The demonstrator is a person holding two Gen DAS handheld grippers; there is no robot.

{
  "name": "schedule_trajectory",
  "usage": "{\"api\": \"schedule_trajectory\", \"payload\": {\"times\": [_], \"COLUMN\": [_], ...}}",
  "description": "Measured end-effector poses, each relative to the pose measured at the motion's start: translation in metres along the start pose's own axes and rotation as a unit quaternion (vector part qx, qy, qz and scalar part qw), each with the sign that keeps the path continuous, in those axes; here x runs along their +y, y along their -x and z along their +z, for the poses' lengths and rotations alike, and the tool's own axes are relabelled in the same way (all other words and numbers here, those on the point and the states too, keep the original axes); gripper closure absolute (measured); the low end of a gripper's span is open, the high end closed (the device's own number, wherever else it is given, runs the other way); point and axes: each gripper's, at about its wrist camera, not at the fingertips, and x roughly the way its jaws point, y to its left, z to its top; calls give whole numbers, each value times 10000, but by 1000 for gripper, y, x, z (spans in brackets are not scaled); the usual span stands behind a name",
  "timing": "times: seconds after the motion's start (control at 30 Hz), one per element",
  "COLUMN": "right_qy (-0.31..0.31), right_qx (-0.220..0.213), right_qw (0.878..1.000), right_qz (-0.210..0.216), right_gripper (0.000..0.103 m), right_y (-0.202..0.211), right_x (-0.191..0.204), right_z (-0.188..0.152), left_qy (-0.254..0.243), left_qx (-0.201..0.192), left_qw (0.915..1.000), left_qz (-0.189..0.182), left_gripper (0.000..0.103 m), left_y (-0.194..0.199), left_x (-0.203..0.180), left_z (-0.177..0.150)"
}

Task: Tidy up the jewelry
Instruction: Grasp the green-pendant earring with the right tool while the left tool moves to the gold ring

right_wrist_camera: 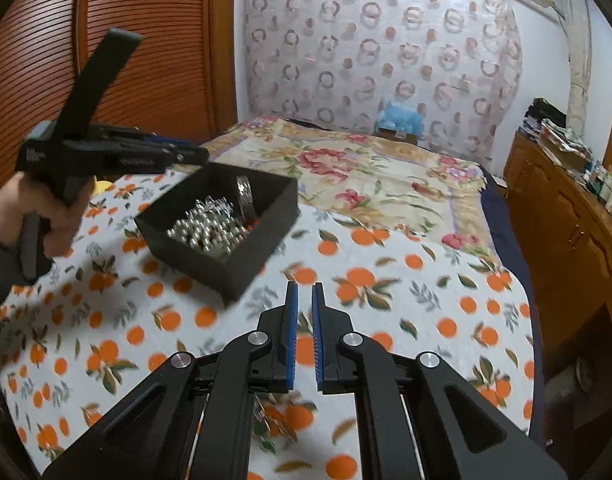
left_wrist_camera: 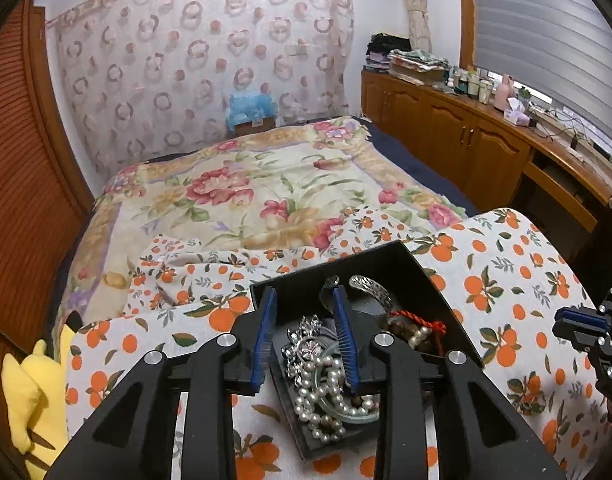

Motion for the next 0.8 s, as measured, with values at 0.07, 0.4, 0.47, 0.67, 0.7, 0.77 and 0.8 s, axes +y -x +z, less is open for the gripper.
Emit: {"api": "schedule_trajectory", "payload": {"times": [0.07, 0.4, 0.47, 0.67, 0.7, 0.77, 0.8], "right_qy": [-74, -111, -58, 245, 314, 376, 378], "right_qx": [25, 177, 227, 586, 656, 757, 819], "right_qw": [10000, 9997, 9995, 9969, 9963, 9956, 9951], "right_qz": [13, 137, 196, 462, 455, 418, 402], "right_gripper": [95, 76, 76, 76, 76, 76, 76], "right_y": [2, 16, 16, 7, 5, 2, -1], "right_x": [-3, 1, 6, 30, 33, 35, 35], "right_z": [-8, -42, -47, -59, -61, -62, -63], "left_qy": [2, -63, -28, 26, 12, -30, -45], "left_qx": [4, -193, -209, -159, -120, -37, 23], "left_qw": [10000, 9988, 9981, 9959, 9957, 9954, 9951], "left_qz": [-22, -451, -582, -888, -917, -962, -986], "left_gripper": [74, 55, 55, 54, 54, 54, 54], "left_y": [5, 47, 53, 62, 61, 58, 55], "left_x": [-1, -24, -29, -46, -49, -54, -57], "left_z": [-5, -51, -60, -85, -88, -95, -97]}}
